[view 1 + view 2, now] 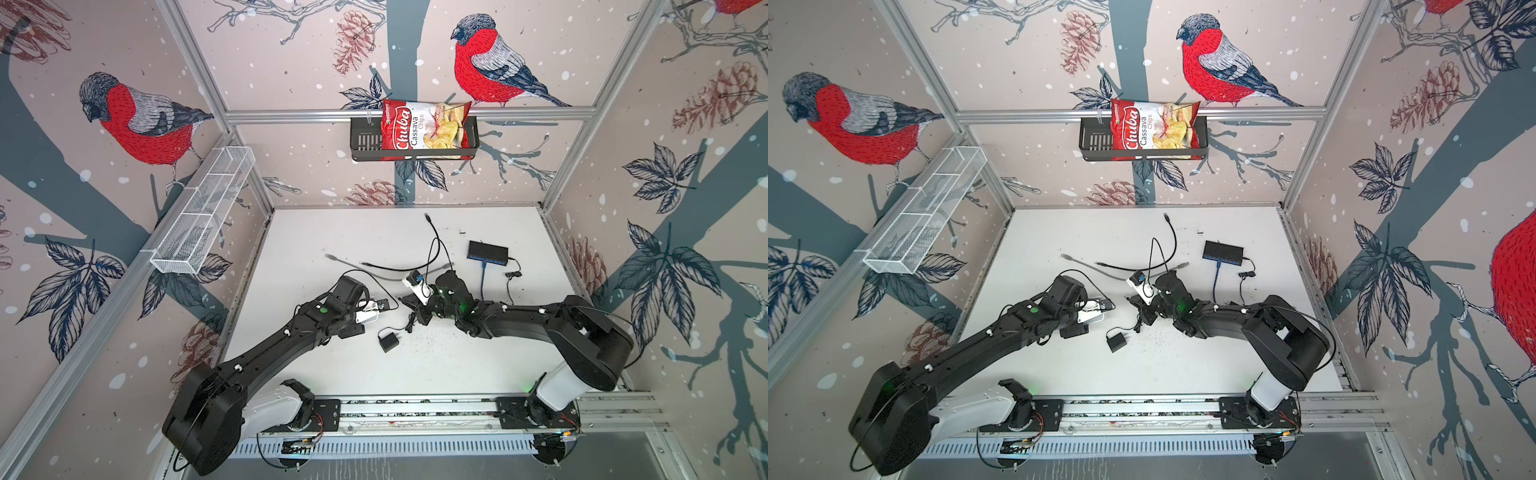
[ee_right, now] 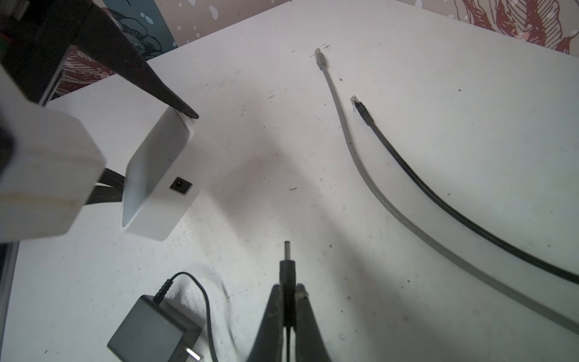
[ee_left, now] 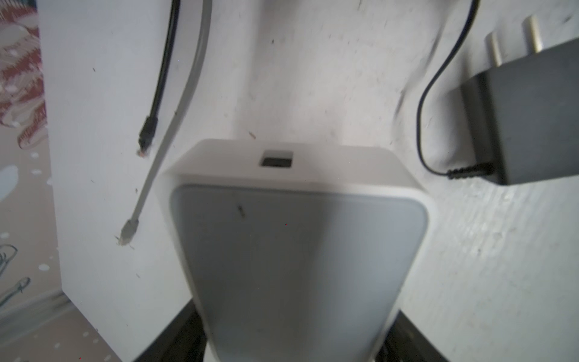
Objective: Insert the plug into the switch port
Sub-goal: 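Bring the router's port toward the barrel plug while the right gripper aligns the plug, then push the barrel plug into the router's port with the right gripper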
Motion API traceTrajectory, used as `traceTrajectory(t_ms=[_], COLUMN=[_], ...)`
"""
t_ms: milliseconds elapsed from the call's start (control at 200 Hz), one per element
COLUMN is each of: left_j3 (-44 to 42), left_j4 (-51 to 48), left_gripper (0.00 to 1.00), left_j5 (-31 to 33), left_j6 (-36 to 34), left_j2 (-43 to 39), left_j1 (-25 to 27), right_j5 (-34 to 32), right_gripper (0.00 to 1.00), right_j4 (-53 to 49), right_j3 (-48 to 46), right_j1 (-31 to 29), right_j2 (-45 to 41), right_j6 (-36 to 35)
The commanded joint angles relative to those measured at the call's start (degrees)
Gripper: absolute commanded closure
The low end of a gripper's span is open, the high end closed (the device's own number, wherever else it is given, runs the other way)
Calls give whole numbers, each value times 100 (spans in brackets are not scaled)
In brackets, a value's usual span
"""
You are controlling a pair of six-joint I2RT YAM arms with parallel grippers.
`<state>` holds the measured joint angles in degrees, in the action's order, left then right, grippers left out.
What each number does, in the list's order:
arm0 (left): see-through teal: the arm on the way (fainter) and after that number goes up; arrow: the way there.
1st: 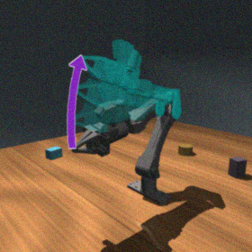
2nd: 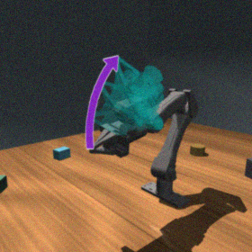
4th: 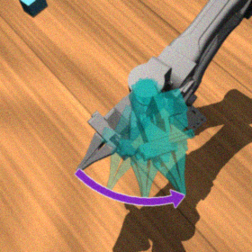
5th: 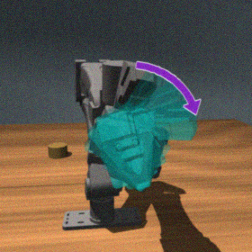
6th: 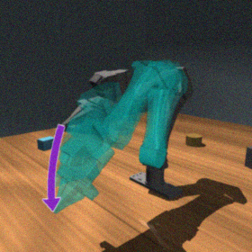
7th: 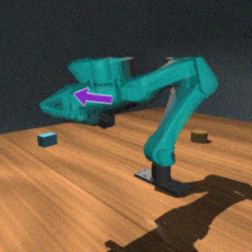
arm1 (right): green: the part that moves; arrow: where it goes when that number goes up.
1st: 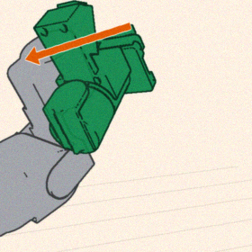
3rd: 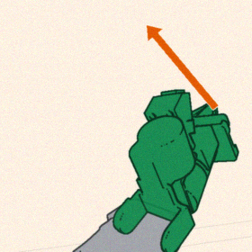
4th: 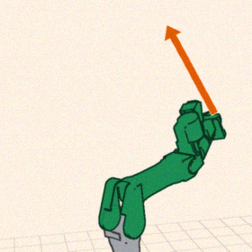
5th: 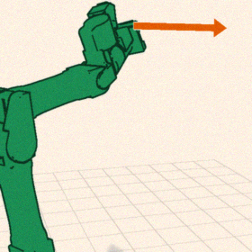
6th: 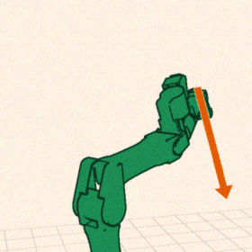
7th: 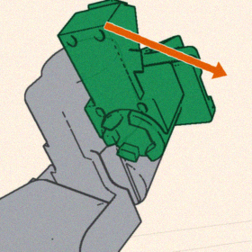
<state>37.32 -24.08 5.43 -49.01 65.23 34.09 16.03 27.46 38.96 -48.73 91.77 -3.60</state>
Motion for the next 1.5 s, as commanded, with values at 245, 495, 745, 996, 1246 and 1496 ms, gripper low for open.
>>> traceTrajectory(t_ms=[245, 495, 745, 996, 1246, 1496], left_j3=[-122, -235, -403, -441, -519, -656], left_j4=[1094, 1700, 2174, 2230, 2183, 2366], left_gripper=[49, 49, 50, 50, 50, 50], left_j5=[-501, -569, -643, -776, -772, -658], left_j6=[-722, -1262, -1652, -1777, -1963, -2081], left_j2=[-29, -82, -82, -169, -209, -250], left_j1=[63, 56, 65, 89, 96, 97], right_j5=[341, 391, 615, 856, 1049, 1311], right_gripper=[93, 93, 93, 93, 93, 93], right_j4=[-418, -1328, -1630, -1622, -1892, -2189], right_j3=[-119, 10, 39, 256, 596, 651], right_j1=[-84, -85, -75, 13, 57, 57], right_j2=[-558, -1010, -1257, -1194, -1017, -969], right_j6=[-263, -430, -519, -554, -645, -760])
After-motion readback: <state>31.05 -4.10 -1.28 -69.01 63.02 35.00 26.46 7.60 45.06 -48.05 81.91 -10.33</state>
